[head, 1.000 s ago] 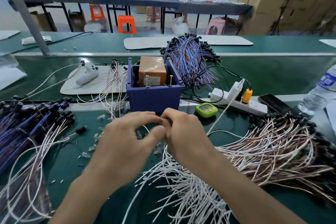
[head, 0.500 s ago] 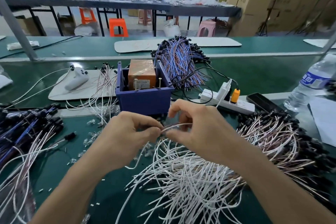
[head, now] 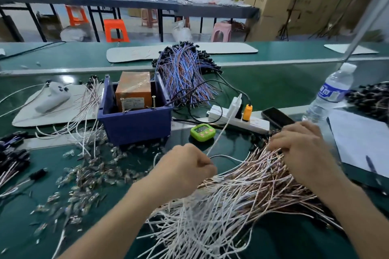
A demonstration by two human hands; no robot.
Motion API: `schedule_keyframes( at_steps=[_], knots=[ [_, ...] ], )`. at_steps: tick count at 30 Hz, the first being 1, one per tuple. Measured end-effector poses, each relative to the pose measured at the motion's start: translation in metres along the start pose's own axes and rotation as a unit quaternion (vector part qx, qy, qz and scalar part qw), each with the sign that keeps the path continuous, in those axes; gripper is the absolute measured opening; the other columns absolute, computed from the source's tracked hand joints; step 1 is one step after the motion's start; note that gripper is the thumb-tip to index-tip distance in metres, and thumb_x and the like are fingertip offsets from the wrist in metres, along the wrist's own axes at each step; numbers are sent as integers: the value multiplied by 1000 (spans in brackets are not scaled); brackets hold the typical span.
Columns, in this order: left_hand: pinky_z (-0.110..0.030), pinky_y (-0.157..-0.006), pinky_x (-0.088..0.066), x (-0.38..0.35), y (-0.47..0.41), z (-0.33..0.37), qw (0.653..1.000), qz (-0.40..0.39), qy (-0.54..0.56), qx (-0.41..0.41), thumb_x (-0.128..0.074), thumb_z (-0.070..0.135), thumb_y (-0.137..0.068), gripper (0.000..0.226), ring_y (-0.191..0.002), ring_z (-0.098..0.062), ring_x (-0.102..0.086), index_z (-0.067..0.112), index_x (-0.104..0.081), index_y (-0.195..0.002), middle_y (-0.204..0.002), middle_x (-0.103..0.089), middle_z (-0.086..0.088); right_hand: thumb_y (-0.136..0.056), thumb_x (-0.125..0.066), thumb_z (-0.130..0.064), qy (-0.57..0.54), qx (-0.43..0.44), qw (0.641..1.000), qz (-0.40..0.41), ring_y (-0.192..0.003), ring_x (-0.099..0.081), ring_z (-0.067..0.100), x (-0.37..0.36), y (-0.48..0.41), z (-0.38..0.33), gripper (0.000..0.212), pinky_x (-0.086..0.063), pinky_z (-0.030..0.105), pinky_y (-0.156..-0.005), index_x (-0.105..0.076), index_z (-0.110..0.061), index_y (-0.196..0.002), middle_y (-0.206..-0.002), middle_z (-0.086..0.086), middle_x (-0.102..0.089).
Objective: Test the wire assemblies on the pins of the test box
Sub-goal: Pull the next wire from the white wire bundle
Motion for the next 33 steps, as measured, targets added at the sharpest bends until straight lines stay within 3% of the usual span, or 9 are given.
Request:
schedule_keyframes(
  at_steps=[4,6,9,13,16,23,26,29,33],
  knots=[
    [-33,-91,-54,14,-43,-18,972,226,-16,53,-66,34,-95,30,-104,-21,-66,31,-73,-124,-117,-75,2,-66,-58,17,2,-23,999,-33,-108,-64,22,-22,17,22,53,-31,45,-112,-84,-23,-88,-101,-5,-79],
    [-36,-106,-44,7,-66,-30,970,222,1,101,-64,37,-98,50,-127,-24,-56,23,-56,-145,-142,-62,-3,-62,-48,10,-13,-33,999,-24,-112,-65,27,-27,22,22,56,-32,50,-114,-84,-18,-92,-104,-1,-78],
    [-39,-123,-21,-12,-96,-43,976,154,-52,145,-55,56,-99,78,-151,-26,-26,17,-27,-161,-165,-32,-5,-60,-54,29,-55,-86,995,-11,-119,-60,25,-30,29,23,66,-27,48,-120,-83,-15,-99,-113,4,-76],
    [-42,-115,-32,-13,-117,-43,971,153,-118,138,-53,69,-91,72,-140,-25,-38,27,-42,-150,-150,-45,0,-63,-54,35,-99,-130,987,9,-123,-51,14,-30,35,13,72,-20,37,-123,-81,-15,-106,-120,-1,-73],
    [-39,-103,-43,-8,-121,-39,976,160,-80,126,-63,66,-86,63,-124,-23,-51,32,-53,-138,-133,-56,2,-65,-57,35,-117,-120,986,5,-120,-57,22,-37,34,-8,69,-28,43,-119,-82,-16,-103,-118,-1,-74],
    [-31,-98,-50,2,-126,-43,992,74,40,94,-81,22,-86,55,-111,-13,-59,40,-62,-135,-125,-62,11,-80,-58,24,-205,-101,973,-30,-120,-54,8,-56,17,-67,62,-37,28,-112,-80,-26,-110,-117,-19,-68],
    [-32,-80,-59,3,-130,-41,992,29,76,93,-53,-4,-88,59,-96,-15,-67,42,-70,-123,-112,-70,9,-85,-51,18,-236,-100,965,-64,-117,-54,2,-65,4,-92,60,-34,15,-109,-80,-29,-111,-115,-22,-65],
    [-37,-95,-57,-1,-134,-38,991,-6,92,95,-41,-4,-89,63,-104,-19,-67,31,-65,-136,-118,-71,0,-84,-51,13,-270,-104,953,-84,-100,-54,-12,-73,-8,-116,57,-28,-3,-95,-81,-30,-106,-104,-28,-59],
    [-26,-96,-51,-6,-137,-37,993,-20,80,81,-56,1,-88,60,-104,-16,-61,27,-60,-143,-124,-64,-1,-86,-47,9,-283,-114,946,-111,-80,-56,-16,-81,-12,-134,53,-37,0,-73,-82,-29,-100,-92,-23,-62]
  ],
)
Point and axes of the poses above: each hand's wrist, its own y-axis away from the middle knuckle, its own x-axis out of the back of the hand, z = x × y, the point moved 5 cm from there along -y, towards the middle knuckle
